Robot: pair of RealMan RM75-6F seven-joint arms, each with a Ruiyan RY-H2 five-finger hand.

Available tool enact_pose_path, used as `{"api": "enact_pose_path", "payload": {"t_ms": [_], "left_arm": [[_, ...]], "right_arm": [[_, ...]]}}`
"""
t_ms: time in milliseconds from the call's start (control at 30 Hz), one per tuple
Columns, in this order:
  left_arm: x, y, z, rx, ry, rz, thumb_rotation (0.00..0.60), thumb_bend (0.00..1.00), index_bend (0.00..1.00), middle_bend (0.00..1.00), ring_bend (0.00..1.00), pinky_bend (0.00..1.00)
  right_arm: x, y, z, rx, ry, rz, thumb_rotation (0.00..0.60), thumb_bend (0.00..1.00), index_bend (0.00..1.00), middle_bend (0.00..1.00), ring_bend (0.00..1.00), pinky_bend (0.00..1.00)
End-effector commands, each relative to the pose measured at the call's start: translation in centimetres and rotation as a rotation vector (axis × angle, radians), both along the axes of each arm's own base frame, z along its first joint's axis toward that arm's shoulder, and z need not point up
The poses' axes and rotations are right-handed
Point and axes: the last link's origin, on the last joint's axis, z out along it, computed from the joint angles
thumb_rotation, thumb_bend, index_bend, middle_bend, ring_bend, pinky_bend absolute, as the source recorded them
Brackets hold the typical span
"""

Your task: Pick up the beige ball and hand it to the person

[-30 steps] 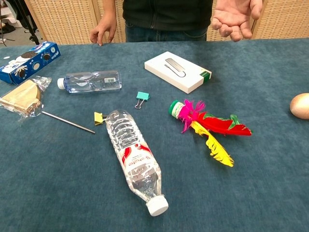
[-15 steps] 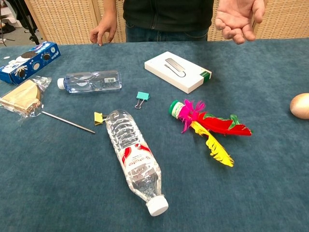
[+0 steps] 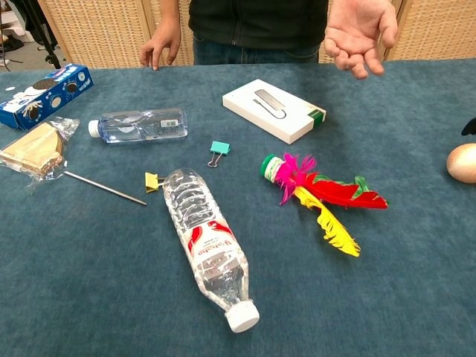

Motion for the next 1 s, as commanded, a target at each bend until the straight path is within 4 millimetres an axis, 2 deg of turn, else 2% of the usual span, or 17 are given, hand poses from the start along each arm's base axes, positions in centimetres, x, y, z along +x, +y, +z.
{"api": "enact_pose_path", "payload": {"t_ms": [33, 100, 200, 400, 500, 633, 700, 767, 867, 1000], "left_arm": [[0.0, 0.0, 0.0, -0.001, 0.000, 0.000, 0.600, 0.00, 0.00, 0.00, 0.00, 0.00], [0.0, 0.0, -0.1, -0.003, 0.000, 0.002, 0.600, 0.00, 0.00, 0.00, 0.00, 0.00], [0.0, 0.1, -0.3, -0.010, 0.002, 0.002, 0.600, 0.00, 0.00, 0.00, 0.00, 0.00], [0.0, 0.0, -0.2, -0.008, -0.001, 0.001, 0.600, 0.00, 0.00, 0.00, 0.00, 0.00], [0.0, 0.1, -0.1, -0.007, -0.006, 0.003, 0.600, 0.00, 0.00, 0.00, 0.00, 0.00], [-0.1, 0.0, 0.0, -0.007, -0.012, 0.004, 0.600, 0.00, 0.00, 0.00, 0.00, 0.00], [-0.1, 0.0, 0.1, -0.006, -0.016, 0.004, 0.600, 0.00, 0.00, 0.00, 0.00, 0.00], [-0.1, 0.0, 0.2, -0.005, -0.019, 0.004, 0.600, 0.00, 0.00, 0.00, 0.00, 0.00], [-0.2, 0.0, 0.2, -0.013, -0.019, 0.005, 0.600, 0.00, 0.00, 0.00, 0.00, 0.00], [-0.1, 0.0, 0.2, -0.016, -0.019, 0.004, 0.600, 0.00, 0.00, 0.00, 0.00, 0.00]], "right_arm": [[0.1, -0.3, -0.4, -0.014, -0.003, 0.009, 0.600, 0.06, 0.33, 0.37, 0.32, 0.36], [0.2, -0.5, -0.6, -0.029, -0.012, 0.022, 0.600, 0.12, 0.44, 0.47, 0.41, 0.44], [0.2, -0.5, -0.8, -0.054, -0.028, 0.049, 0.600, 0.20, 0.53, 0.55, 0.48, 0.47], [0.4, -0.2, -0.3, -0.078, -0.071, 0.084, 0.600, 0.32, 0.57, 0.60, 0.52, 0.48], [1.8, 0.4, 1.2, -0.121, -0.148, 0.143, 0.600, 0.36, 0.57, 0.61, 0.52, 0.48], [5.0, 1.3, 4.2, -0.177, -0.262, 0.223, 0.600, 0.37, 0.57, 0.61, 0.52, 0.48], [6.5, 1.6, 5.2, -0.199, -0.303, 0.257, 0.600, 0.42, 0.57, 0.62, 0.53, 0.48], [8.9, 1.8, 6.6, -0.224, -0.370, 0.306, 0.600, 0.46, 0.57, 0.62, 0.53, 0.48], [11.6, 1.7, 7.7, -0.243, -0.401, 0.355, 0.600, 0.49, 0.57, 0.63, 0.53, 0.48], [15.4, 1.1, 8.0, -0.236, -0.428, 0.400, 0.600, 0.49, 0.57, 0.63, 0.53, 0.48]]}}
